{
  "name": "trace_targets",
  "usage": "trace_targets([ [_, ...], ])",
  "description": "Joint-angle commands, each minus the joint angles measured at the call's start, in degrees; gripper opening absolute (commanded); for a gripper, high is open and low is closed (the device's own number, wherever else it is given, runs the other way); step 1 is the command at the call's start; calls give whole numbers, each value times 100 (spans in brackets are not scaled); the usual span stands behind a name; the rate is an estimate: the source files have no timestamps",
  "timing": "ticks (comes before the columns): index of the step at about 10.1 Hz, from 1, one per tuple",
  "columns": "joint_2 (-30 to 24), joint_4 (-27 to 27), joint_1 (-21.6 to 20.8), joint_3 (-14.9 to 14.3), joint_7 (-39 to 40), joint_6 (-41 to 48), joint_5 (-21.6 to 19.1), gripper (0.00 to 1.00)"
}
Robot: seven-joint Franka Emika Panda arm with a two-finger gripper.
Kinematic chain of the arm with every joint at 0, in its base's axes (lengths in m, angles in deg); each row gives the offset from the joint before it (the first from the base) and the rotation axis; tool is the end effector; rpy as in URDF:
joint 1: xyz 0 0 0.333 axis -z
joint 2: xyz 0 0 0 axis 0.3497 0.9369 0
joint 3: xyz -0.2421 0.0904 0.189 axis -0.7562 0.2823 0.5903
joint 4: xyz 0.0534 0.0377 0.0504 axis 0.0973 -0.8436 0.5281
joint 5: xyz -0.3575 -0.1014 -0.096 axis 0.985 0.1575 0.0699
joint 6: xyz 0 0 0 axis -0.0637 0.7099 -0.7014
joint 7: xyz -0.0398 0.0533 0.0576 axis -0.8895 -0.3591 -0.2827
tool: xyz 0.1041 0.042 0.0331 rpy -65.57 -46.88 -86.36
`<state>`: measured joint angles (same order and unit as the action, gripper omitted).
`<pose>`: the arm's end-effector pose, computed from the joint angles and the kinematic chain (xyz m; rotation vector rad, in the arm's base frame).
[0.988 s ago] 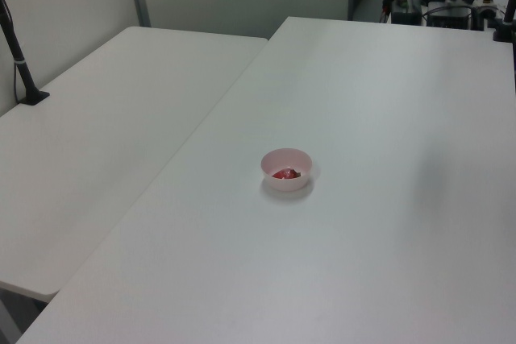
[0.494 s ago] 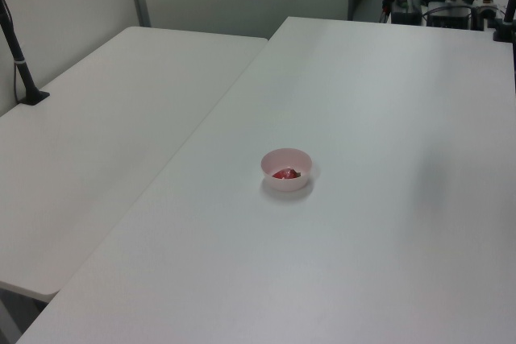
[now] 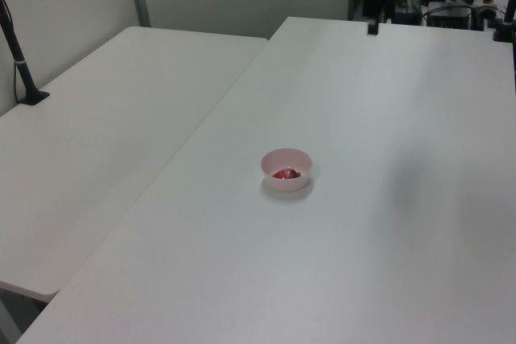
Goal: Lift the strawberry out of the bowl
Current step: 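Move the gripper down over the pink bowl toward the strawberry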
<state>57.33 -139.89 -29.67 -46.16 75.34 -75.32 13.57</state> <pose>0.5657 0.0383 0.5802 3.1093 -0.2212 -0.0377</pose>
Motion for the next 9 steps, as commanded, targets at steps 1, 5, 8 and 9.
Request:
trace_targets([
  [1, 841, -20, -521, 142, -1912, -998, -15, 100],
  [5, 2082, 385, -942, 143, -3650, -2105, -139, 98],
  [8, 2434, 420, -1040, 247, -4968, -2673, -104, 86],
  [9, 2513, 376, -988, 370, -4977, -3135, -103, 70],
])
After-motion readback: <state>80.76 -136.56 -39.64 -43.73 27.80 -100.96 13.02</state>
